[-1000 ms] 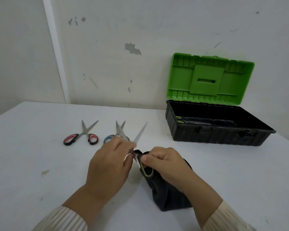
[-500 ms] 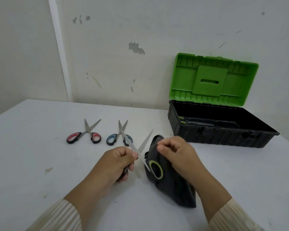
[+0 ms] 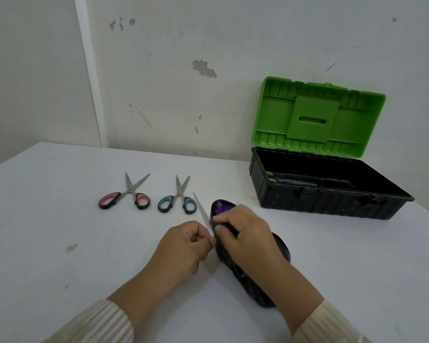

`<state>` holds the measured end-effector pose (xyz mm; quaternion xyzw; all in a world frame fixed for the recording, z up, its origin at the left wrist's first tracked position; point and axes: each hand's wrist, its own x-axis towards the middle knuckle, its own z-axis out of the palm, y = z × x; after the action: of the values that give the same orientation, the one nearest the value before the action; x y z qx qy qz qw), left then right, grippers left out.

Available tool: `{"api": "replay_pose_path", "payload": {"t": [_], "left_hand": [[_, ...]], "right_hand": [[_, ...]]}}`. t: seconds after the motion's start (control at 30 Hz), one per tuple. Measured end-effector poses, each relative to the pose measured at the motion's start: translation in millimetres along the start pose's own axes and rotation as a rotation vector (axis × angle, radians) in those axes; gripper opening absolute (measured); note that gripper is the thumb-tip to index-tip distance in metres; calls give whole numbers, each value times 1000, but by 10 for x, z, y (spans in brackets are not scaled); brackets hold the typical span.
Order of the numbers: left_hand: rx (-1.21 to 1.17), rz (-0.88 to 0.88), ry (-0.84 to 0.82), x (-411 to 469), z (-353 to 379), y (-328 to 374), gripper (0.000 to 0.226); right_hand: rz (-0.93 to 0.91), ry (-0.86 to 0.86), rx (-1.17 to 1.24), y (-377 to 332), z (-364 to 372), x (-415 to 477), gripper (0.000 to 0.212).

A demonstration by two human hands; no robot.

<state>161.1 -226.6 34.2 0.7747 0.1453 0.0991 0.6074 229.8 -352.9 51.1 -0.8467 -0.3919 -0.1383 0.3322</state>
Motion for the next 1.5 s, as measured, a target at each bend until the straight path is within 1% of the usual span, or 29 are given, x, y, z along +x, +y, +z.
{"api": "replay_pose_path", "payload": {"t": [0.1, 0.2, 0.23, 0.27, 0.33, 0.47, 0.5, 0.53, 0.57, 0.6, 0.63, 0.7, 0.73, 0.77, 0.8, 0.83, 0.9, 0.93, 0.97, 1.03, 1.13, 1.17, 1.23, 1.3, 1.37, 1.4, 1.43, 1.5], "left_hand": [[8, 10, 0, 3, -7, 6, 22], [9, 4, -5, 5, -22, 8, 22], [14, 8, -6, 7, -29, 8, 21], [20, 15, -8, 2, -34, 8, 20], [24, 27, -23, -7, -39, 17, 19], [38, 5, -85, -32, -35, 45, 20], [29, -1, -81, -29, -46, 48, 21], [20, -8, -71, -22, -58, 51, 22], [14, -17, -58, -15, -70, 50, 23], [6, -27, -46, -8, -80, 47, 23], [-5, -34, -36, -2, -86, 41, 23], [-13, -33, -32, 3, -83, 29, 22], [-5, -25, -36, 0, -79, 24, 21], [6, -19, -41, -5, -76, 22, 20], [14, -14, -45, -6, -75, 22, 20], [20, -14, -52, -11, -77, 25, 20], [15, -25, -78, -15, -80, 41, 21], [5, -35, -91, -16, -84, 50, 21], [-11, -48, -95, -18, -94, 59, 22], [-62, -78, -75, -1, -124, 61, 22], [-163, -107, -35, 26, -162, 41, 20], [-200, -115, -23, 28, -168, 38, 19], [-305, -155, 1, 31, -182, 48, 17], [-507, -255, -1, 42, -212, 70, 16], [-799, -336, -49, 60, -250, 86, 19], [-922, -339, -67, 72, -255, 73, 18], [-1000, -329, -78, 74, -233, 65, 20], [-1023, -322, -92, 60, -127, 19, 25]], "right_hand": [[23, 75, -28, 82, -21, 53, 13], [-19, -18, 14, 37, 32, -21, 16], [-29, -30, 26, 33, 59, -41, 16], [-26, -7, 22, 49, 62, -36, 15], [49, 107, 8, 170, 15, 40, 13], [348, 342, 116, 427, -194, 91, 17], [373, 391, 148, 434, -244, 62, 18], [355, 429, 165, 404, -273, 39, 19], [299, 440, 172, 346, -284, 19, 19], [218, 413, 165, 265, -269, -2, 16], [128, 347, 146, 186, -213, -27, 13], [-19, 156, 82, 68, -52, -71, 15], [-50, 79, 56, 55, 12, -77, 16], [-47, 49, 45, 85, 51, -58, 16], [-12, 68, 45, 135, 54, -22, 15], [52, 123, 57, 198, 30, 15, 16], [220, 242, 116, 326, -79, 73, 22], [294, 260, 140, 371, -141, 81, 25], [338, 239, 147, 392, -194, 77, 26], [345, 97, 154, 366, -274, 47, 26], [321, -209, 218, 192, -312, 6, 16], [306, -287, 222, 146, -302, -2, 14], [287, -377, 194, 113, -275, -13, 16], [319, -360, 208, 136, -248, -13, 17], [418, -243, 297, 148, -206, -15, 19], [462, -174, 351, 138, -178, -18, 22], [487, -118, 387, 122, -144, -21, 23], [464, -60, 370, 58, -84, -38, 22]]}}
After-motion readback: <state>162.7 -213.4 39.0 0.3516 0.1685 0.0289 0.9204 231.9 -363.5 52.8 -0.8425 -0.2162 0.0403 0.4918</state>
